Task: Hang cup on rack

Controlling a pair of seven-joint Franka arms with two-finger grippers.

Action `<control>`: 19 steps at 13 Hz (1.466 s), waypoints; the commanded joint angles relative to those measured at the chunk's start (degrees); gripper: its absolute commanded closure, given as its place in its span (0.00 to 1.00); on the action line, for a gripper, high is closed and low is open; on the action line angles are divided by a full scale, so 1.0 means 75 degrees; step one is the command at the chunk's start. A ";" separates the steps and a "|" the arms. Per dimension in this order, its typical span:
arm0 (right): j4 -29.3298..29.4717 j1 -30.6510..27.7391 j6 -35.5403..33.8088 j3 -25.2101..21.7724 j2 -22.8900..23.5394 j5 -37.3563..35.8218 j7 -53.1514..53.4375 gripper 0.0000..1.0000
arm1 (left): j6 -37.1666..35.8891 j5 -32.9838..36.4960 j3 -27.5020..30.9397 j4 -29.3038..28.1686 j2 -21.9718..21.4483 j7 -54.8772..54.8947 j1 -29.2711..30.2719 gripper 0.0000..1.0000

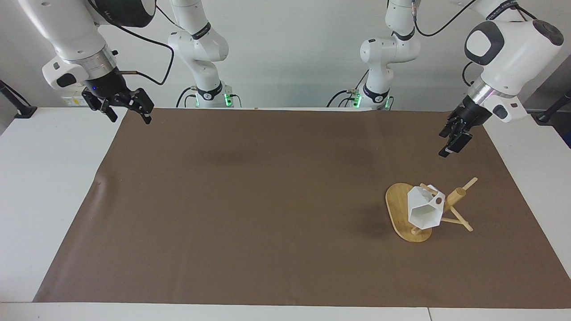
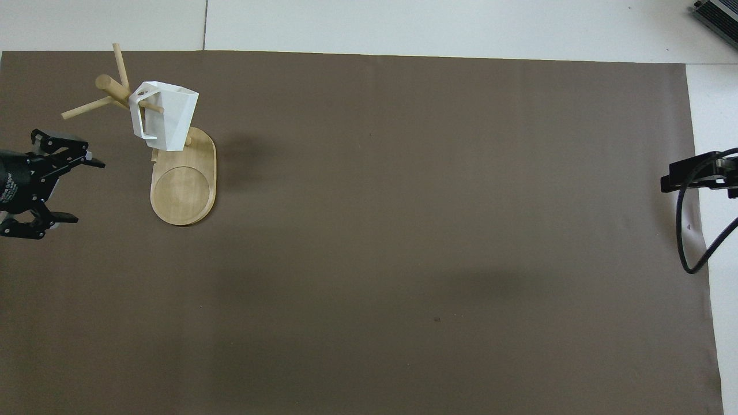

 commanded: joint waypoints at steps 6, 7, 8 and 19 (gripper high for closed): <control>-0.0141 -0.0072 -0.0015 0.0055 -0.0157 -0.0069 -0.0076 0.00 | -0.0098 0.0912 -0.0064 0.0756 0.0246 0.4563 -0.0110 0.00; -0.0141 -0.0072 -0.0027 0.0055 -0.0157 -0.0069 -0.0076 0.00 | -0.0121 0.0947 -0.0088 0.0884 0.0258 0.5055 -0.0145 0.00; -0.0141 -0.0072 -0.0039 0.0055 -0.0157 -0.0069 -0.0088 0.00 | -0.0202 0.0948 -0.0088 0.1025 0.0258 0.5419 -0.0180 0.00; -0.0141 -0.0072 -0.0050 0.0067 -0.0169 -0.0069 -0.0088 0.00 | -0.2838 0.1510 0.0390 0.2878 0.0633 0.7273 -0.1012 0.00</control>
